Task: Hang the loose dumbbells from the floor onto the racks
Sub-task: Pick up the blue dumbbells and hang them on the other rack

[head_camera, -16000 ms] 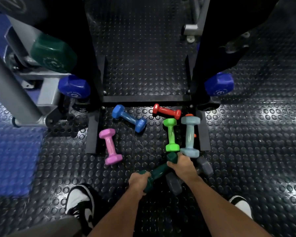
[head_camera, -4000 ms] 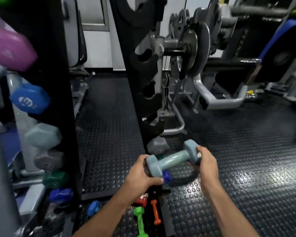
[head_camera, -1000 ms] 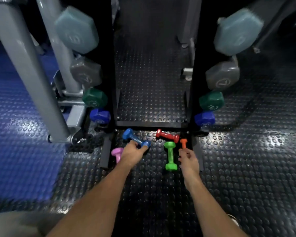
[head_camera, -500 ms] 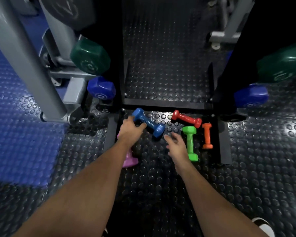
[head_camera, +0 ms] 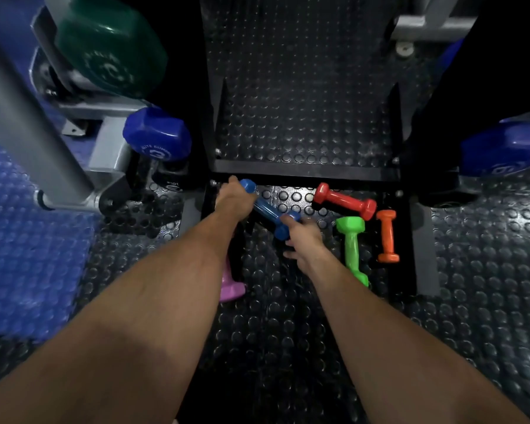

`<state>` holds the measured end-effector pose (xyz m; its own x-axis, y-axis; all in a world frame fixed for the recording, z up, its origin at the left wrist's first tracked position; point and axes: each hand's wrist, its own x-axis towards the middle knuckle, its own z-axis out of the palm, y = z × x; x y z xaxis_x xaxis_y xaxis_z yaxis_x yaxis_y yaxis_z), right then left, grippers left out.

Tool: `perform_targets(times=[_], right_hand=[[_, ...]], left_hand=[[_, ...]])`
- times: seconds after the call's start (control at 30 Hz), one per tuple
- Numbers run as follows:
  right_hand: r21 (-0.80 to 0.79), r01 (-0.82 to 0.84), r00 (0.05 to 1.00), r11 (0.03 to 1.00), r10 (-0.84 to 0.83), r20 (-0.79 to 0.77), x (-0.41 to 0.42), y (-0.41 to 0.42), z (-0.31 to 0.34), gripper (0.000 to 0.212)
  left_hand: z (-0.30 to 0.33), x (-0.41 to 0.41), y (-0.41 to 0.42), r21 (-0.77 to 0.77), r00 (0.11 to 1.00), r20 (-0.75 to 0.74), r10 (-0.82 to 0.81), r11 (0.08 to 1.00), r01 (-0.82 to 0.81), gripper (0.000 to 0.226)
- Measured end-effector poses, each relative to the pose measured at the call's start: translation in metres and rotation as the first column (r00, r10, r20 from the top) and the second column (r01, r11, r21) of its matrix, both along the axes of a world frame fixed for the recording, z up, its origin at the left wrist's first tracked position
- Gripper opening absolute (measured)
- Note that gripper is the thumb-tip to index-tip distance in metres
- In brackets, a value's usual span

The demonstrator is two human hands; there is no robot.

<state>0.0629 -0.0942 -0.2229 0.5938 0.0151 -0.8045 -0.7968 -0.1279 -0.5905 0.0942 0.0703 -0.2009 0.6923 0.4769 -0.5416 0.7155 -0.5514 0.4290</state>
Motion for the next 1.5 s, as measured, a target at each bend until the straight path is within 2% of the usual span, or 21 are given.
perform_targets(times=[0.17, 0.3, 0.43, 0.57, 0.7, 0.83, 1.0, 1.07, 1.23, 1.4, 1.5], right_hand=[[-0.058, -0.013, 0.999, 0.998, 0.015, 0.046, 0.001, 0.005, -0.018, 0.047], [-0.096, -0.015, 0.994, 0.995, 0.026, 0.106, 0.004, 0.006, -0.029, 0.04], [-0.054, -0.036, 0.988, 0.998, 0.044, 0.149, 0.001, -0.003, -0.027, 0.042], [0.002, 0.024, 0.975, 1.0, -0.024, 0.221, -0.01, -0.019, -0.015, 0.039], [0.066, 0.039, 0.97, 0.997, -0.053, 0.238, -0.026, -0.044, 0.012, 0.048], [0.081, 0.061, 0.957, 0.995, -0.082, 0.28, -0.035, -0.071, 0.051, 0.052], [0.064, 0.05, 0.901, 0.997, -0.073, 0.428, -0.036, -0.106, 0.124, 0.05], [0.041, 0.067, 0.871, 0.997, -0.078, 0.484, -0.034, -0.116, 0.15, 0.051], [0.134, 0.123, 0.802, 0.983, -0.178, 0.571, -0.04, -0.142, 0.248, 0.05], [0.158, 0.165, 0.711, 0.974, -0.228, 0.665, -0.05, -0.168, 0.322, 0.058], [0.135, 0.18, 0.664, 0.974, -0.221, 0.714, -0.048, -0.188, 0.368, 0.057]], left_hand=[[-0.011, 0.004, 0.001, 0.019, 1.0, -0.006, -0.028, 0.999, 0.028, 0.055], [-0.015, 0.006, 0.003, 0.054, 1.0, 0.019, 0.014, 0.998, -0.015, 0.045], [-0.012, 0.002, 0.004, 0.023, 0.996, 0.066, 0.064, 0.998, -0.065, 0.04], [-0.005, -0.009, -0.008, -0.027, 0.989, 0.131, 0.067, 0.998, -0.064, 0.044], [0.018, -0.017, -0.03, -0.111, 0.979, 0.175, 0.1, 0.991, -0.081, 0.042], [0.054, -0.022, -0.049, -0.202, 0.974, 0.207, 0.092, 0.978, -0.049, 0.036], [0.119, -0.025, -0.069, -0.303, 0.964, 0.253, 0.084, 0.953, -0.004, 0.03], [0.148, -0.026, -0.077, -0.33, 0.959, 0.268, 0.093, 0.944, 0.001, 0.033], [0.226, -0.035, -0.097, -0.415, 0.948, 0.295, 0.12, 0.91, 0.015, 0.055], [0.305, -0.058, -0.121, -0.441, 0.916, 0.398, 0.043, 0.885, 0.151, 0.032], [0.352, -0.065, -0.136, -0.503, 0.894, 0.442, 0.071, 0.845, 0.181, 0.035]])
